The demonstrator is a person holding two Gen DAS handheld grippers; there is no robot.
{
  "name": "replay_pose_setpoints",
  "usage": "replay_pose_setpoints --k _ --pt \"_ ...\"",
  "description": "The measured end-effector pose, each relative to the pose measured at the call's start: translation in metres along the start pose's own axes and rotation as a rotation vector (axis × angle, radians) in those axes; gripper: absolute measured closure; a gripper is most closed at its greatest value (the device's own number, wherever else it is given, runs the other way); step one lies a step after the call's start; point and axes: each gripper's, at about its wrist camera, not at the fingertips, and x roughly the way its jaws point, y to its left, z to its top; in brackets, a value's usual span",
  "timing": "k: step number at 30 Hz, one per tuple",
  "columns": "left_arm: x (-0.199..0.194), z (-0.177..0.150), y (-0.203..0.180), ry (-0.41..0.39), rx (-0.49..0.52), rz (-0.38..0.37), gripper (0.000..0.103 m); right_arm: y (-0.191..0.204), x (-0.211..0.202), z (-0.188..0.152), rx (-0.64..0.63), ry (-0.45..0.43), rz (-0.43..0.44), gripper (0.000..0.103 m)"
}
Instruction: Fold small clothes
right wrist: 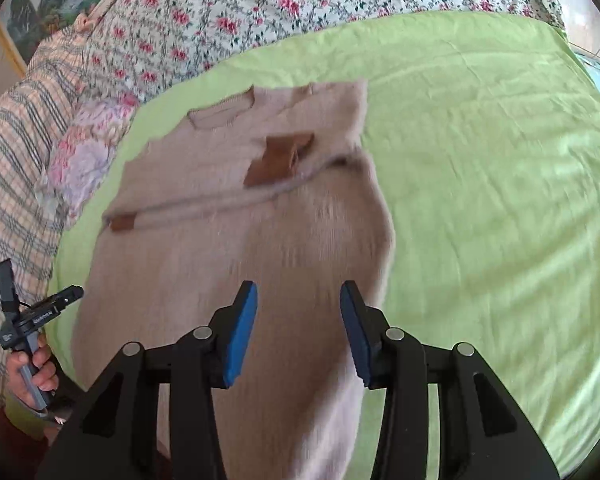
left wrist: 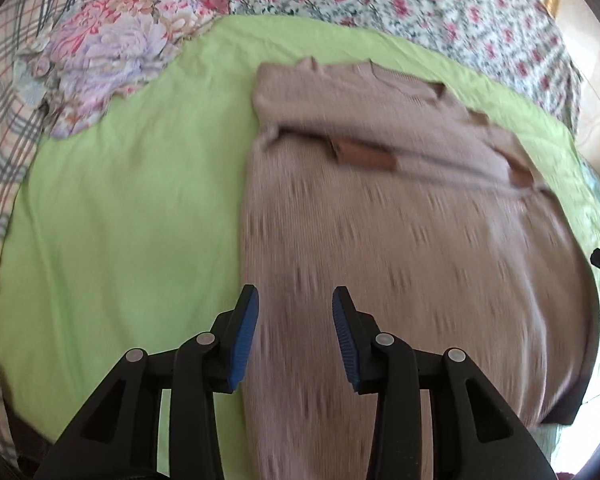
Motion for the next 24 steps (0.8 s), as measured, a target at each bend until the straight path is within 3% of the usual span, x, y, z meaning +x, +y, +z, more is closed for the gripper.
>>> replay_pose_setpoints --k 7,14,16,19,24 --pt "-0.024 -0.064 -0.003 0.053 0.037 0.006 0.06 0.002 -0.015 -0.06 -0.117 0.08 -0.147 0.058" --pt "-0.034 -0.113 0.005 0.122 0.041 -0.043 0.055 -0.03 -0.047 -0.089 -0.032 0.049 -0.2 0.058" --pt "-0.035 -0.123 0.007 0.13 0.032 -0.072 0.055 -0.035 -0.053 -0.094 0.005 0.036 -0.146 0.058" --pt "-0.033 -0.132 0.009 0.129 0.022 -0.122 0.048 -0.04 -0.049 -0.1 0.068 0.052 0.035 0.058" --pt "-0.024 -0.139 0.012 0.159 0.012 -0.218 0.046 -0.035 -0.038 -0.108 0.044 0.086 0.168 0.057"
